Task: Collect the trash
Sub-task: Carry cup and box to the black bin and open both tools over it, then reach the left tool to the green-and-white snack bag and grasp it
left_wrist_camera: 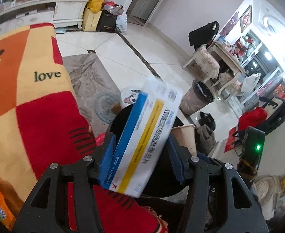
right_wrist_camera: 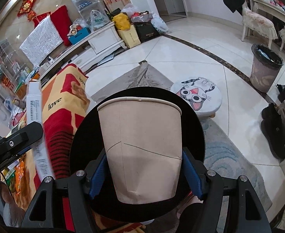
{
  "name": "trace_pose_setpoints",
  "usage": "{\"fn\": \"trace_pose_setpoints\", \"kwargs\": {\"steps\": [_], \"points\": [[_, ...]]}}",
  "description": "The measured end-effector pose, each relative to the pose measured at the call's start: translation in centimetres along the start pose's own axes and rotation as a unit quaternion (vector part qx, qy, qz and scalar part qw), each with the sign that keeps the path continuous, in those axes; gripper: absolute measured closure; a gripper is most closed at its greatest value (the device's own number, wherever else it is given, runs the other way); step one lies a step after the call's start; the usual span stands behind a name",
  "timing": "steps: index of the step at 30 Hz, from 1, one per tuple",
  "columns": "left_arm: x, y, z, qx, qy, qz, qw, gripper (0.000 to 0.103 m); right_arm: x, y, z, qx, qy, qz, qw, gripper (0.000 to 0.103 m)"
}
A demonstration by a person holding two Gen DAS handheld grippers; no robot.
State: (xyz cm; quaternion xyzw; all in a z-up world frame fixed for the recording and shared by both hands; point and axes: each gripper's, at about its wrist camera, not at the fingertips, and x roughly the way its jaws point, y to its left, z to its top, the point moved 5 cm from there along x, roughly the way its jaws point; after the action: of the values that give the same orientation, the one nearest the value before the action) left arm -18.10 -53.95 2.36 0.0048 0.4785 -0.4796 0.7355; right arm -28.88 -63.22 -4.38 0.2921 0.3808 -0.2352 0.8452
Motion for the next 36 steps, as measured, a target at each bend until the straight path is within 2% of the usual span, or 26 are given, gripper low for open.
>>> {"fn": "trace_pose_setpoints", "kwargs": {"steps": [1, 3, 9, 16, 29, 36], "points": [[-0.1, 0.0, 0.0, -0.006, 0.001, -0.006, 1.0000, 0.042, 0.1, 0.0, 0.0, 0.001, 0.001, 0.000, 1.000, 0.033], [-0.2, 0.1, 0.1, -0.013, 0.000, -0.012, 0.9999, 0.039, 0.1, -0.1, -0.2, 0.008, 0.004, 0.005, 1.000, 0.027], [-0.7, 0.3, -0.2, -0.015, 0.003, -0.006, 0.9999, 0.039, -0.1, -0.2, -0.4, 0.018, 0.006, 0.013, 1.000, 0.026], [-2.7, 0.9, -0.6, 0.008, -0.024, 0.068, 0.9974, 0.039, -0.3, 0.8, -0.7, -0.004, 0.005, 0.010, 1.000, 0.026], [-7.1, 3.4, -2.3, 0.011, -0.054, 0.137, 0.9890, 0.039, -1.7, 4.3, -1.1, -0.042, -0.001, 0.005, 0.999, 0.026], [-10.2, 5.7, -3.4, -0.006, -0.063, 0.152, 0.9863, 0.039, -3.0, 8.0, -1.5, -0.069, -0.008, 0.028, 0.997, 0.026]]}}
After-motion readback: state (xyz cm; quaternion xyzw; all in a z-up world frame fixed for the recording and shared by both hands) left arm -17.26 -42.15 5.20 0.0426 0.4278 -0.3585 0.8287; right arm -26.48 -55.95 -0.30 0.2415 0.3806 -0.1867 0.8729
